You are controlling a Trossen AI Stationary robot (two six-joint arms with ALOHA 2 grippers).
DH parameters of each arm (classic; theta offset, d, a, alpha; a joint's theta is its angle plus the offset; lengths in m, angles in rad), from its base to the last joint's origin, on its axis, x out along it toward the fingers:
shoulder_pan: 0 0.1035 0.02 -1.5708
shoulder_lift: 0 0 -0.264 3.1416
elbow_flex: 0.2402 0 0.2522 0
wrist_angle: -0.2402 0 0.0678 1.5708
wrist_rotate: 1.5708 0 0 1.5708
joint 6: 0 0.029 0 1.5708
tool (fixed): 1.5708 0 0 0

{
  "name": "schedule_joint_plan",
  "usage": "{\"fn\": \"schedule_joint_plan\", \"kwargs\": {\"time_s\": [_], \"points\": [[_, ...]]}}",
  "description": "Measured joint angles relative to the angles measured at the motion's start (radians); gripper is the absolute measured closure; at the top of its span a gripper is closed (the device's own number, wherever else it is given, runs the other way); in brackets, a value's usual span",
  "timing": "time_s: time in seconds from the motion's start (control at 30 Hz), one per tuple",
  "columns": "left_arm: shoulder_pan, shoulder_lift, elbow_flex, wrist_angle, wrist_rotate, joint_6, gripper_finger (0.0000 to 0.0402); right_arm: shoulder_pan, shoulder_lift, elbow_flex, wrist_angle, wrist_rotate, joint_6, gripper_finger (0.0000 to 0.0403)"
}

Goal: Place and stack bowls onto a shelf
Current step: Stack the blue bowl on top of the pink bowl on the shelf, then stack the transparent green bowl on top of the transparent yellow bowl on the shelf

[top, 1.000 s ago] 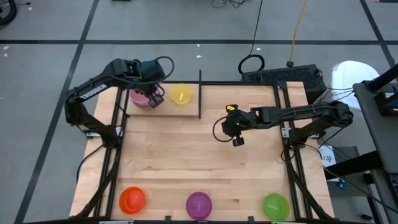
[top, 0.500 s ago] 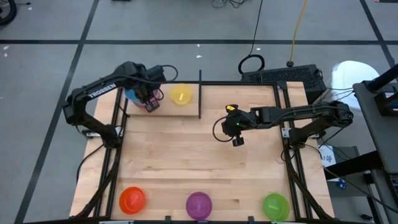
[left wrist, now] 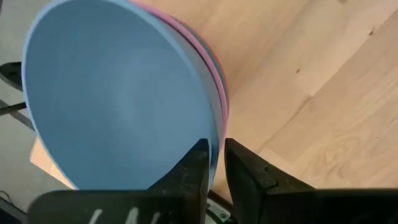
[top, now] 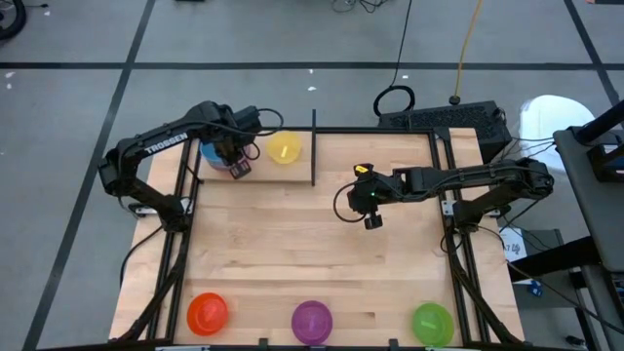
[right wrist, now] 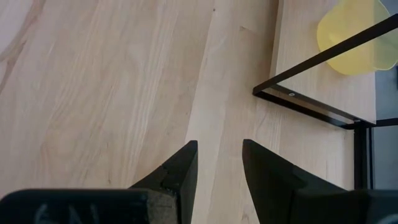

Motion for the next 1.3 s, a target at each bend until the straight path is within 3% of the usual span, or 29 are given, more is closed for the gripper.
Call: {"fn": "schedule_joint_plan", "kwargs": {"time_s": [0.27,0.5,0.67,0.97,1.13,1.3], "points": [[0.000,-0.004,0.004,-0.014,0.000,0.020,0.0332,0.000,0.000,0.000,0.000,0.000,-0.034,0.0282],[-0.019,-0.027,0.122,-0.088,0.002,0.012,0.0331,0.000,-0.055,-0.001,-0.009,-0.068,-0.060,0.0282],[-0.064,-0.066,0.206,-0.088,0.053,-0.042,0.0330,0.000,-0.158,-0.001,-0.106,-0.298,0.078,0.0282],[-0.177,-0.123,0.265,-0.084,0.080,-0.042,0.0330,0.109,-0.352,0.000,-0.460,-0.516,0.421,0.0282],[-0.214,-0.128,0.267,-0.080,0.079,-0.071,0.0330,0.235,-0.379,0.000,-0.629,-0.588,0.580,0.0282],[-0.244,-0.128,0.267,-0.072,0.078,-0.098,0.0330,0.370,-0.364,0.000,-0.652,-0.610,0.676,0.0282]]}}
